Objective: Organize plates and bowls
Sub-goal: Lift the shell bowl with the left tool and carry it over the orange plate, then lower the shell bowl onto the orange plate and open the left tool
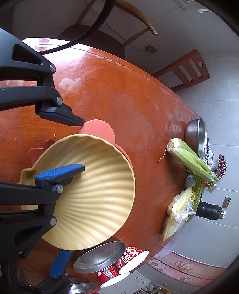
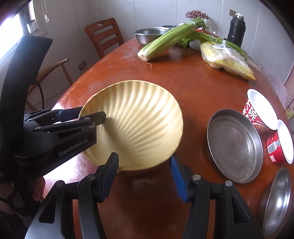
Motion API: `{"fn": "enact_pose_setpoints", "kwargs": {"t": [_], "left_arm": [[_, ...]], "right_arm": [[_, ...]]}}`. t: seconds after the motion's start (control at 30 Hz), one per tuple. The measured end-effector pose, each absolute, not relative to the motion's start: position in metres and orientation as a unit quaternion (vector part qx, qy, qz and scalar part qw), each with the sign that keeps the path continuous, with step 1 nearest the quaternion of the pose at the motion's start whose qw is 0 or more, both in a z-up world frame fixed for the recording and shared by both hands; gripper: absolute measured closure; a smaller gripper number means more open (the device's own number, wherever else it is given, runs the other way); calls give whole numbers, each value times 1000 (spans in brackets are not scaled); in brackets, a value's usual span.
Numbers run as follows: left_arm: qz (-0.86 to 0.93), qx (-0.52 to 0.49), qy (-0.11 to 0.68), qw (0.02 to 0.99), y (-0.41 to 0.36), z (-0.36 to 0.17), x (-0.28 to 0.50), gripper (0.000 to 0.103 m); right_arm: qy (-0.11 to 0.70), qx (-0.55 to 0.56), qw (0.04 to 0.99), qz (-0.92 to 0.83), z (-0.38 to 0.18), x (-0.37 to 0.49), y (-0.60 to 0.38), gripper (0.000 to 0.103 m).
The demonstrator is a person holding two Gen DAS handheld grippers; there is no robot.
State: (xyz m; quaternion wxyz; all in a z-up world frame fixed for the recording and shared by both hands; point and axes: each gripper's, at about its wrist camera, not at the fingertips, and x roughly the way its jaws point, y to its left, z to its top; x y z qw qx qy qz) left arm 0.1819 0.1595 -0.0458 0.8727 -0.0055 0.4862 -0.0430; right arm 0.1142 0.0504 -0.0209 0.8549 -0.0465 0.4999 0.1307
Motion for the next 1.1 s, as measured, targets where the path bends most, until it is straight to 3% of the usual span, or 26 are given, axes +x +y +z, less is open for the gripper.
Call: {"fn": "enact_pose_setpoints", "kwargs": {"t": [1.1], "left_arm": [[-23,12,470,882,154,-33,176,58]], "right_arm": [[477,-32,868,131,-6,101,24,44]]}}
